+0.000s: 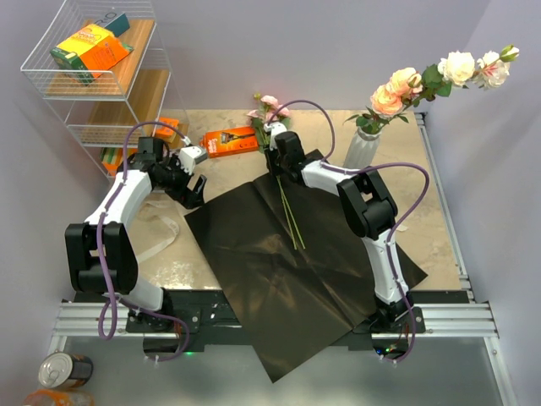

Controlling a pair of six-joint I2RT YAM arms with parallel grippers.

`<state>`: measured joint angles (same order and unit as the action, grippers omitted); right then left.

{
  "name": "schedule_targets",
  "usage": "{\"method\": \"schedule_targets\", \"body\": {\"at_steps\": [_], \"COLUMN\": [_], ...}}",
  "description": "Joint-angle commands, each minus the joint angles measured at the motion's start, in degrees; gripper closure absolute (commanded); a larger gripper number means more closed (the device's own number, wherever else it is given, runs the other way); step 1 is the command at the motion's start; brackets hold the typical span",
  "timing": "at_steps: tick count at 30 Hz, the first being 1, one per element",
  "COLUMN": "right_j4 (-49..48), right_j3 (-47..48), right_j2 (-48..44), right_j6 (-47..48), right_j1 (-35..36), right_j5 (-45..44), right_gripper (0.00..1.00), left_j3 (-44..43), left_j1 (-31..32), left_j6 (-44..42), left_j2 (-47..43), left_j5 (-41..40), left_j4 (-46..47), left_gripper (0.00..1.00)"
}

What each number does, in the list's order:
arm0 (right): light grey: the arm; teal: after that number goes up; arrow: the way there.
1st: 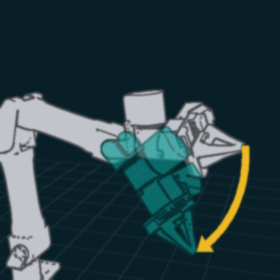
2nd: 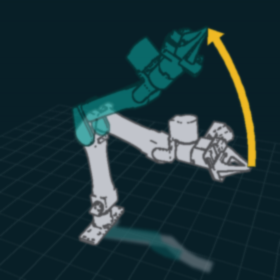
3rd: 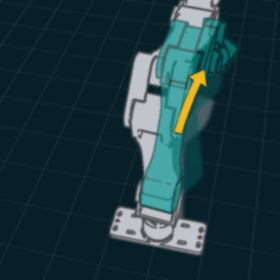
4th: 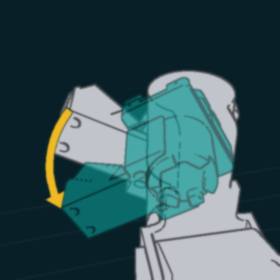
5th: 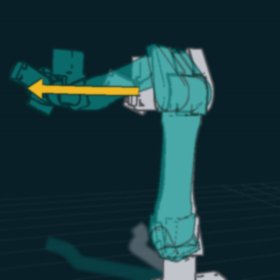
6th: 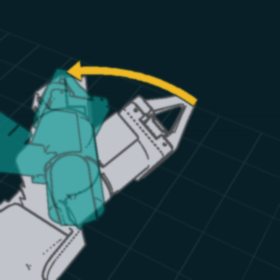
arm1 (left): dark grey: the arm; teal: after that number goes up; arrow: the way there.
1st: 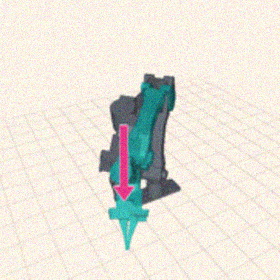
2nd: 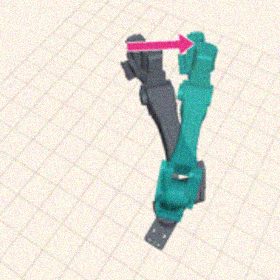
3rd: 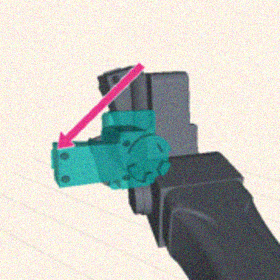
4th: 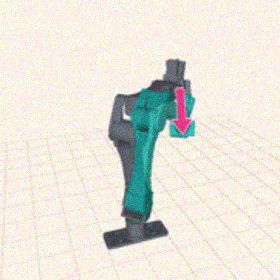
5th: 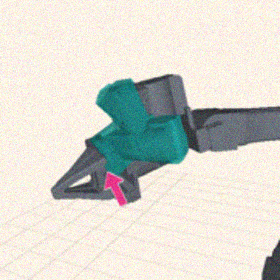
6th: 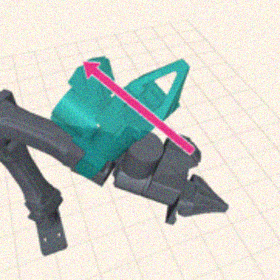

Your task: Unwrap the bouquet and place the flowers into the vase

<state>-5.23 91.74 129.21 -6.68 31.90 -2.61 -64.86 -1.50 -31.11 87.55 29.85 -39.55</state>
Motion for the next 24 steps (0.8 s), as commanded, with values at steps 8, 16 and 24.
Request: {"method": "schedule_targets", "body": {"at_steps": [8,16,24], "right_j4": [0.5,4.5,3.8], "right_j3": [2.9,8.4,7.8], "right_j2": [1.0,5.9,1.2], "right_j6": [-1.8,-2.0,-2.1], "right_j1": [-0.2,-0.2,0.0], "right_j5": [3.2,2.7,1.9], "right_gripper": [0.68,0.67,0.97], "left_j3": [-0.4,-0.3,-0.5], "left_j1": [-0.5,-0.7,-0.8], "left_j6": [-0.8,-1.0,-1.1], "left_j2": [0.3,0.0,-0.5], "left_j5": [1.2,1.2,0.9], "left_j4": [1.2,1.2,0.8], "left_gripper": [0.07,0.07,0.07]}}
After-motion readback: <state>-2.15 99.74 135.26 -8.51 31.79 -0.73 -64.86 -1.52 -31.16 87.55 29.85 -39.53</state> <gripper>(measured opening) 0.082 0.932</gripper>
